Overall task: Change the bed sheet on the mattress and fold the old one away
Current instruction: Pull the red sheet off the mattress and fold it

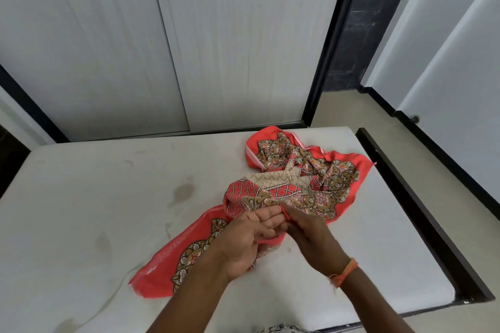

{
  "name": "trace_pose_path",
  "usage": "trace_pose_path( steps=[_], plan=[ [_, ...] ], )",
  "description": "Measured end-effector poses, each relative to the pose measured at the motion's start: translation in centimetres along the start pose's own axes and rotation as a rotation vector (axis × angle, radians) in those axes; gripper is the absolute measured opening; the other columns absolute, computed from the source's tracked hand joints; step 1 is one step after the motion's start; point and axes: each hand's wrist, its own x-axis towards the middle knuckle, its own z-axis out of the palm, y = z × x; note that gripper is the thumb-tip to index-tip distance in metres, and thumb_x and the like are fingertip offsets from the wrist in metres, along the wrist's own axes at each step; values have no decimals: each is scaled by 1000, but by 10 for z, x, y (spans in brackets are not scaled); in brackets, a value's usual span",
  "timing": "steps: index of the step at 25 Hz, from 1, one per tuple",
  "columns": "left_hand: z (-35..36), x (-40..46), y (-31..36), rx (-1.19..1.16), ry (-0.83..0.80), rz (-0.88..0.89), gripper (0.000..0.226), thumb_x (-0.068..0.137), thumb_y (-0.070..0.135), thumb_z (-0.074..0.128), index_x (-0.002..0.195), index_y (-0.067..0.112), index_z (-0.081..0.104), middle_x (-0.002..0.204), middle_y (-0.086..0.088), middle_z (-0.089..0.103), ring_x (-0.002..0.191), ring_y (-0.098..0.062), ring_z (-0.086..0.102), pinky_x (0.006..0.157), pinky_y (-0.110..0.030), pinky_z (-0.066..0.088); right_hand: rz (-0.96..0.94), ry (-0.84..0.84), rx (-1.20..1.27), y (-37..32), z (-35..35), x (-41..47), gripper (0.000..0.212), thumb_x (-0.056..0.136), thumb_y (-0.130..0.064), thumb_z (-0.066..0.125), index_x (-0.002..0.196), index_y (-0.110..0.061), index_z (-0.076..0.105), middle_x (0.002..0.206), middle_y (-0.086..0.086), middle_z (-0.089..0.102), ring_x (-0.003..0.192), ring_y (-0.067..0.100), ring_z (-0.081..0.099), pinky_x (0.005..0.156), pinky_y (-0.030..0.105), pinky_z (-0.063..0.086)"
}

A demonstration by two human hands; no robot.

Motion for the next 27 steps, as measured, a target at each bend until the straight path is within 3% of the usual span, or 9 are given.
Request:
trace_pose_path(
  steps=[3, 6, 8, 11, 15, 18, 21, 24, 27],
  plan=[
    [-6, 5, 19, 139, -144, 22, 53, 91, -15, 40, 135, 8, 57, 126, -5, 68, 115, -10, 64, 96, -27, 49, 41, 15, 138, -2, -31, 7, 24, 97, -9, 52, 116, -8, 67, 86, -19, 69, 73, -1, 63, 67, 14, 48],
    [11, 25, 33, 391, -45, 183, 40, 96, -1, 53, 130, 19, 63, 118, 0, 71, 99, -7, 67, 77, -17, 51, 236, 244, 414, -8, -59, 18, 25, 99, -22, 48, 97, -6, 68, 78, 4, 67, 71, 11, 59, 66, 24, 47],
    [17, 49, 40, 636, 73, 371, 48, 93, 5, 63, 136, 24, 57, 130, 2, 63, 110, -11, 61, 87, -18, 48, 309, 341, 455, -10, -78, 27, 40, 98, -37, 48, 89, 1, 58, 76, 18, 53, 70, 21, 49, 64, 33, 42],
    [26, 84, 49, 863, 50, 523, 76, 92, 7, 66, 155, 25, 28, 152, 14, 34, 137, 1, 33, 103, -6, 31, 249, 285, 452, -20, -117, 38, 35, 102, -30, 44, 89, -1, 57, 78, 11, 58, 69, 20, 54, 64, 30, 46],
    [55, 120, 67, 1007, 55, 676, 68, 88, -1, 63, 150, 15, 40, 146, -4, 49, 135, -14, 44, 112, -22, 36, 169, 115, 410, -22, -166, 45, 29, 100, -21, 45, 94, 3, 60, 77, 8, 61, 67, 21, 56, 60, 24, 46],
    [66, 137, 73, 1105, -37, 606, 69, 87, 3, 64, 149, 18, 38, 142, -3, 51, 132, -17, 46, 105, -19, 34, 135, 198, 565, -9, -197, 35, 33, 99, -29, 52, 92, 2, 58, 76, 12, 58, 66, 22, 55, 60, 27, 47],
    [62, 153, 50, 1344, -163, 344, 82, 82, 2, 69, 151, 23, 29, 139, -5, 53, 128, -23, 49, 106, -30, 37, 146, 347, 665, 0, -228, 25, 28, 101, -23, 46, 95, 2, 57, 79, 14, 61, 69, 22, 60, 63, 31, 54],
    [54, 163, 9, 1421, -215, 228, 70, 79, 9, 77, 139, 16, 41, 124, -5, 61, 117, -23, 57, 100, -34, 45, 198, 475, 662, 14, -252, 20, 26, 102, -13, 39, 98, 2, 60, 83, 12, 67, 75, 22, 65, 68, 31, 56],
    [39, 169, 8, 1373, 54, 364, 38, 87, 16, 71, 118, 17, 50, 107, 1, 62, 95, -15, 62, 80, -27, 52, 302, 522, 726, 35, -270, 15, 28, 103, -12, 37, 98, 0, 62, 83, 10, 67, 77, 20, 66, 73, 30, 57]
  ],
)
